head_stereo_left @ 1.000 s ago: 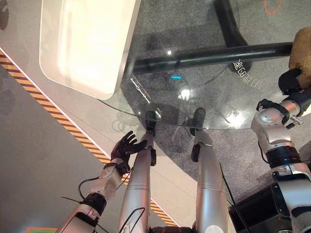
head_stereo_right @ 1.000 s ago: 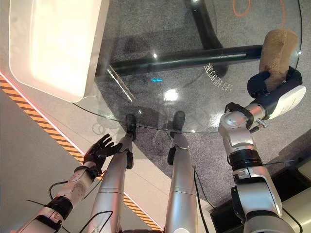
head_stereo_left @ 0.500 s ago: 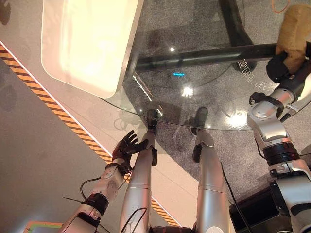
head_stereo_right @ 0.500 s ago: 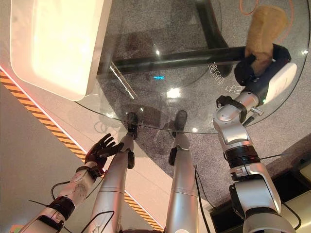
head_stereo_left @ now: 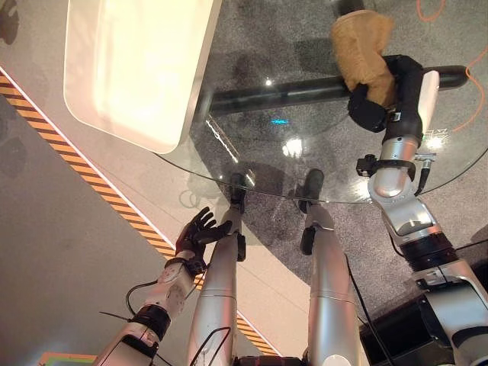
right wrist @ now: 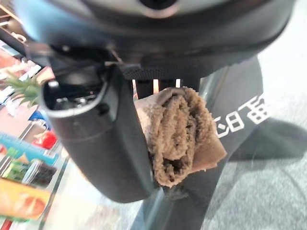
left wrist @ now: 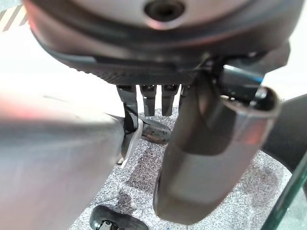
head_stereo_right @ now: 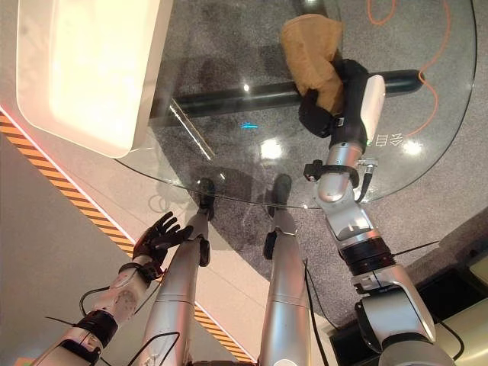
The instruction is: Wipe the table with a cloth and put it in the basket.
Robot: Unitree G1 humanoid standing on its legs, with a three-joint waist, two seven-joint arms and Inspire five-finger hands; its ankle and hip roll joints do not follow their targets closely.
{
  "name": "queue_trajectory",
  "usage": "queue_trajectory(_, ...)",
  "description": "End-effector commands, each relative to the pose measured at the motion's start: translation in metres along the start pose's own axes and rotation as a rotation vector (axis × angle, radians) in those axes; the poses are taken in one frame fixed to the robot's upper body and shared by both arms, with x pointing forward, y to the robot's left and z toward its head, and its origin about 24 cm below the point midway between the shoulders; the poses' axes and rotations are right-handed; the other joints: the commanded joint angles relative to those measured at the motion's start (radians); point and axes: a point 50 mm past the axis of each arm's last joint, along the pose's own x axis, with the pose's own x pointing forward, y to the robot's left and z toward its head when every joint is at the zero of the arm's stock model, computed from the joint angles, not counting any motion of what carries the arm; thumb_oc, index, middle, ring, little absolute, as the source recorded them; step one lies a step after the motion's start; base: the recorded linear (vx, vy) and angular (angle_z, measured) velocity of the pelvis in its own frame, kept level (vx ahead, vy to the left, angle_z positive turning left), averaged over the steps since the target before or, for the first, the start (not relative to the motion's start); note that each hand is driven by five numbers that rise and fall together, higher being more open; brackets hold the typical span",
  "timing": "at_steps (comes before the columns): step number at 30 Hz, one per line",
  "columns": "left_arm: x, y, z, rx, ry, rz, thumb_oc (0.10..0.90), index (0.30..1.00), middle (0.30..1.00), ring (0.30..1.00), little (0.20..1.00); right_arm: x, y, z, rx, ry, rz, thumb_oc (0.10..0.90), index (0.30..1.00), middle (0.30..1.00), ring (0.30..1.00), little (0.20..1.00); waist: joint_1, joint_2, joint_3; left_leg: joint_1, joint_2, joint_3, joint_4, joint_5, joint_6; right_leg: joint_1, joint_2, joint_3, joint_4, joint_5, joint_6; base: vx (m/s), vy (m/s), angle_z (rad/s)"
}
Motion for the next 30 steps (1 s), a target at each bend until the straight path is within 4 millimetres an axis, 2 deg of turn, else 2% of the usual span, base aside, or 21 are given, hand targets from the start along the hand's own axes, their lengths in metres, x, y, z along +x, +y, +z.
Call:
queue_trajectory(1, -0.013, -0.037, -0.040, -0.071, 0.093, -0.141, 0.800, 0.900, 0.900, 0.900, 0.900, -0.043, 0.056, 0.021, 0.056, -0.125, 0.359, 0.100, 0.300, 0.300, 0.300, 0.200, 0.010, 0.025, -0.021, -0.030, -0.068, 0.102, 0.050, -0.055, 0.047, 0.009, 0.073, -0.033, -0.101, 0.078, 0.017, 0.00, 0.000, 0.00)
queue_trajectory(3, -0.013, -0.039, -0.039, -0.070, 0.093, -0.143, 0.800, 0.900, 0.900, 0.900, 0.900, -0.050, 0.064, 0.018, 0.049, -0.111, 0.412, 0.100, 0.300, 0.300, 0.300, 0.200, 0.011, 0.026, -0.021, -0.030, -0.068, 0.101, 0.048, -0.053, 0.047, 0.010, 0.070, -0.036, -0.104, 0.078, 0.017, 0.02, 0.002, 0.01)
queue_trajectory(4, -0.017, -0.036, -0.047, -0.070, 0.115, -0.136, 0.800, 0.900, 0.900, 0.900, 0.900, -0.056, 0.066, 0.013, 0.049, -0.091, 0.428, 0.100, 0.300, 0.300, 0.300, 0.200, 0.015, 0.028, -0.021, 0.008, -0.065, 0.096, 0.055, -0.086, 0.042, 0.045, 0.074, -0.032, -0.092, 0.046, 0.023, -0.01, -0.002, 0.05)
queue_trajectory(5, -0.013, -0.040, -0.038, -0.066, 0.094, -0.144, 0.800, 0.900, 0.900, 0.900, 0.900, -0.055, 0.069, 0.018, 0.053, -0.112, 0.451, 0.100, 0.300, 0.300, 0.300, 0.200, 0.012, 0.027, -0.021, -0.031, -0.070, 0.100, 0.046, -0.051, 0.047, 0.010, 0.069, -0.038, -0.107, 0.080, 0.017, 0.00, -0.003, 0.08)
queue_trajectory(6, -0.013, -0.040, -0.039, -0.064, 0.094, -0.143, 0.800, 0.900, 0.900, 0.900, 0.900, -0.058, 0.071, 0.018, 0.057, -0.116, 0.470, 0.100, 0.300, 0.300, 0.300, 0.200, 0.013, 0.028, -0.021, -0.031, -0.071, 0.099, 0.046, -0.050, 0.048, 0.010, 0.069, -0.038, -0.107, 0.081, 0.017, 0.00, -0.006, 0.10)
queue_trajectory(7, -0.017, -0.038, -0.046, -0.064, 0.116, -0.137, 0.800, 0.900, 0.900, 0.900, 0.900, -0.065, 0.074, 0.014, 0.062, -0.103, 0.497, 0.100, 0.300, 0.300, 0.300, 0.200, 0.016, 0.029, -0.021, 0.005, -0.068, 0.093, 0.054, -0.084, 0.043, 0.043, 0.072, -0.034, -0.094, 0.049, 0.023, 0.00, -0.003, 0.09)
queue_trajectory(8, -0.013, -0.041, -0.038, -0.061, 0.095, -0.146, 0.800, 0.900, 0.900, 0.900, 0.900, -0.063, 0.075, 0.023, 0.076, -0.142, 0.521, 0.100, 0.300, 0.300, 0.300, 0.200, 0.013, 0.029, -0.021, -0.035, -0.072, 0.097, 0.049, -0.050, 0.048, 0.005, 0.067, -0.037, -0.104, 0.082, 0.017, 0.01, -0.003, 0.07)
queue_trajectory(14, -0.011, -0.043, -0.034, -0.057, 0.095, -0.155, 0.800, 0.900, 0.900, 0.900, 0.900, -0.073, 0.086, 0.045, 0.142, -0.274, 0.705, 0.100, 0.300, 0.300, 0.300, 0.200, 0.014, 0.029, -0.021, -0.039, -0.075, 0.095, 0.057, -0.047, 0.048, 0.000, 0.067, -0.035, -0.096, 0.081, 0.018, -0.01, -0.001, 0.03)
queue_trajectory(18, -0.010, -0.043, -0.031, -0.051, 0.096, -0.154, 0.800, 0.900, 0.900, 0.900, 0.900, -0.078, 0.088, 0.053, 0.167, -0.310, 0.773, 0.100, 0.300, 0.300, 0.300, 0.200, 0.016, 0.025, -0.021, -0.032, -0.074, 0.094, 0.060, -0.046, 0.047, 0.010, 0.064, -0.040, -0.094, 0.080, 0.019, 0.00, 0.000, 0.00)
queue_trajectory(30, -0.009, -0.039, -0.025, -0.059, 0.083, -0.132, 0.800, 0.900, 0.900, 0.900, 0.900, -0.076, 0.079, 0.041, 0.225, -0.241, 0.624, 0.100, 0.300, 0.300, 0.300, 0.200, 0.009, 0.012, -0.021, 0.015, -0.071, 0.091, 0.061, -0.053, 0.049, 0.058, 0.070, -0.047, -0.090, 0.071, 0.016, -0.01, -0.014, 0.04)
